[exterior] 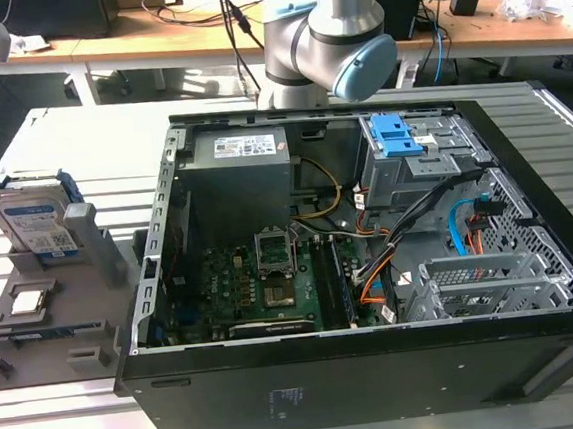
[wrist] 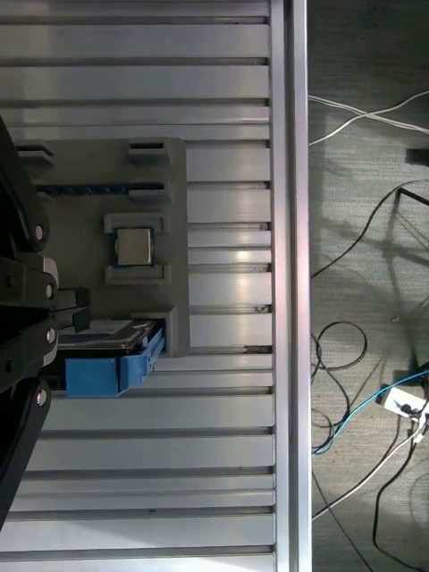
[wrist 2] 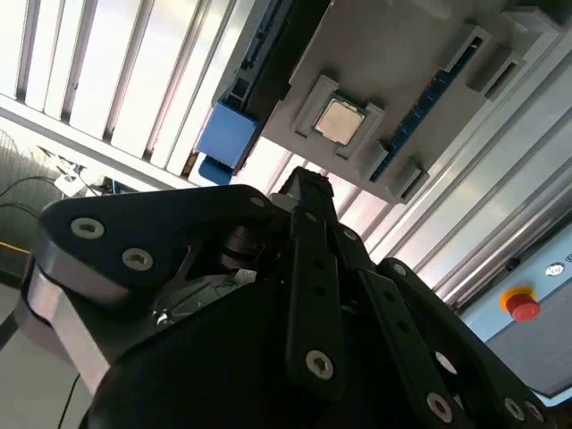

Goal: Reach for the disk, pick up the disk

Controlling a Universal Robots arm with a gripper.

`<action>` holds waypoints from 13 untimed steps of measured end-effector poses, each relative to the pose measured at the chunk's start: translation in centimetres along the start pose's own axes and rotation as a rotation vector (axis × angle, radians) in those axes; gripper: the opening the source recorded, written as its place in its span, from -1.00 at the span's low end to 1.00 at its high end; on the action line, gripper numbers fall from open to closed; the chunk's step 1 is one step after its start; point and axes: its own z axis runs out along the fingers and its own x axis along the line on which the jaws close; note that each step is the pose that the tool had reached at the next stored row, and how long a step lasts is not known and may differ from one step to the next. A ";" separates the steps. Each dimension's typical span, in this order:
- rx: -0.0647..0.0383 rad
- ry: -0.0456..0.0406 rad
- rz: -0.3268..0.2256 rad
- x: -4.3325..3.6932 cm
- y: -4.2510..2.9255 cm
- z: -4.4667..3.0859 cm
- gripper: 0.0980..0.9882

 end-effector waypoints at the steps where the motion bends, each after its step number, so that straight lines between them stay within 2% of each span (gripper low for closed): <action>1: 0.000 -0.0001 0.000 0.00 0.00 0.00 -0.98; 2: 0.000 0.0000 -0.001 0.00 0.00 0.00 -0.98; 5: 0.000 0.0001 -0.002 0.00 0.00 0.00 -0.56; 6: 0.000 0.0001 -0.003 0.00 0.00 0.00 -0.56; 10: 0.000 0.0001 -0.004 0.00 0.00 0.00 -0.01; 12: 0.000 0.0002 -0.005 0.00 0.00 0.00 -0.01; 13: 0.000 0.0002 -0.005 0.00 0.00 0.00 0.13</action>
